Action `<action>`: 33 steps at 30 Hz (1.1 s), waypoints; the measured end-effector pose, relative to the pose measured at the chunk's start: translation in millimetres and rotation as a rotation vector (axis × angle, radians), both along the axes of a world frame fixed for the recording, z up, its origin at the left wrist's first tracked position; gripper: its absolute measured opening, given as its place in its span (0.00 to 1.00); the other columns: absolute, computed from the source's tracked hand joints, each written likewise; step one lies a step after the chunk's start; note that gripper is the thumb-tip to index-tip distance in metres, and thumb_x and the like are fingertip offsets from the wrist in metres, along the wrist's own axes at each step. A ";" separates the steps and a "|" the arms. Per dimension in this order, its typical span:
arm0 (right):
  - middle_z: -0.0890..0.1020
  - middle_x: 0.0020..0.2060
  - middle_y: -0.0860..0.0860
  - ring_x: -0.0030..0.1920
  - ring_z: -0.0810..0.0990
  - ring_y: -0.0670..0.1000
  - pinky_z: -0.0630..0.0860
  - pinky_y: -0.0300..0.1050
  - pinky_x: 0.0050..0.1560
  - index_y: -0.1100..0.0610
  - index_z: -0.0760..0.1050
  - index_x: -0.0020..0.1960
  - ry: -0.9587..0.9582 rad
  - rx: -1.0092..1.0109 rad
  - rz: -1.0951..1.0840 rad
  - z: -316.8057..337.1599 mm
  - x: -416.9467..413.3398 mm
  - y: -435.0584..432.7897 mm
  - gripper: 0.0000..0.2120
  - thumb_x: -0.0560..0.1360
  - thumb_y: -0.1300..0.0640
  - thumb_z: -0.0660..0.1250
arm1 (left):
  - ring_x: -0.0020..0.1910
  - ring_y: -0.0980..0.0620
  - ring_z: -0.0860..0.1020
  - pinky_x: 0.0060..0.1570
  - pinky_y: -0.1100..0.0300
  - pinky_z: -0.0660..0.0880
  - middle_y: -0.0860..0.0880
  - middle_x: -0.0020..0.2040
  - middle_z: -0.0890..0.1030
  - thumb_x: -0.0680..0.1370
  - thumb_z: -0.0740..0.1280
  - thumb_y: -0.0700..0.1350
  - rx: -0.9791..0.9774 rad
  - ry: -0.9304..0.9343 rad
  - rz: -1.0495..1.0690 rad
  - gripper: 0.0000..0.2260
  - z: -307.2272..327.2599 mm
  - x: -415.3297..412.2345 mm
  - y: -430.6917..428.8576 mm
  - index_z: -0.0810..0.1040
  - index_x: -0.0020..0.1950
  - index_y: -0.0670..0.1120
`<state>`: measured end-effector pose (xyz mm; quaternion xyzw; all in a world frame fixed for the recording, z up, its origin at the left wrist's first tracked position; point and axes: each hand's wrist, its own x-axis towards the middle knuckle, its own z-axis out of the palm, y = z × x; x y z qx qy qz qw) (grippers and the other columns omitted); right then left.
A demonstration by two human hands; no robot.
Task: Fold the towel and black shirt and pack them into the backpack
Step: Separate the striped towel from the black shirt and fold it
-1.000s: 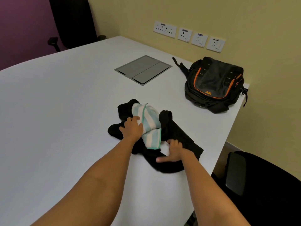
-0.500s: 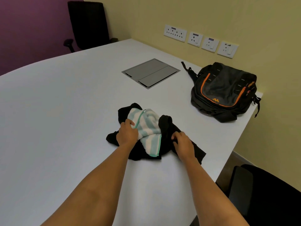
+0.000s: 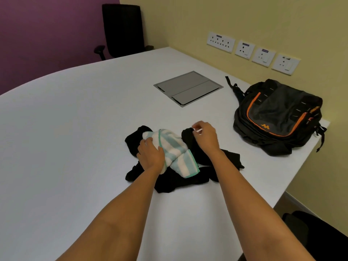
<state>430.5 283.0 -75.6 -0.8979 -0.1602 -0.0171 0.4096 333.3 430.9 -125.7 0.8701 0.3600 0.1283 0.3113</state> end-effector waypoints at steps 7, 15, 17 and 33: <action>0.76 0.62 0.57 0.63 0.74 0.55 0.70 0.45 0.63 0.60 0.73 0.66 0.211 -0.261 0.337 -20.0 2.2 58.5 0.18 0.77 0.57 0.65 | 0.56 0.44 0.75 0.53 0.53 0.71 0.43 0.57 0.78 0.77 0.64 0.51 0.028 0.042 -0.138 0.17 8.6 29.7 20.1 0.74 0.63 0.44; 0.74 0.62 0.56 0.62 0.74 0.55 0.69 0.46 0.63 0.56 0.66 0.70 0.201 -0.033 0.287 -20.0 23.4 76.2 0.22 0.78 0.54 0.64 | 0.50 0.43 0.78 0.43 0.60 0.70 0.41 0.50 0.81 0.80 0.58 0.43 -0.196 -0.240 0.011 0.12 41.8 46.6 26.5 0.78 0.55 0.39; 0.70 0.65 0.55 0.62 0.72 0.53 0.69 0.46 0.64 0.54 0.62 0.73 0.180 0.118 0.294 -4.9 31.2 78.7 0.26 0.77 0.52 0.65 | 0.53 0.45 0.78 0.47 0.62 0.69 0.43 0.55 0.81 0.79 0.58 0.42 -0.306 -0.358 0.023 0.13 62.8 54.0 28.7 0.78 0.59 0.41; 0.77 0.37 0.48 0.38 0.74 0.47 0.70 0.41 0.40 0.53 0.73 0.42 0.131 0.338 0.484 134.5 11.6 123.5 0.14 0.70 0.45 0.73 | 0.35 0.54 0.74 0.34 0.64 0.73 0.50 0.37 0.76 0.78 0.61 0.41 -0.898 -0.882 0.134 0.08 206.7 28.9 67.6 0.76 0.40 0.46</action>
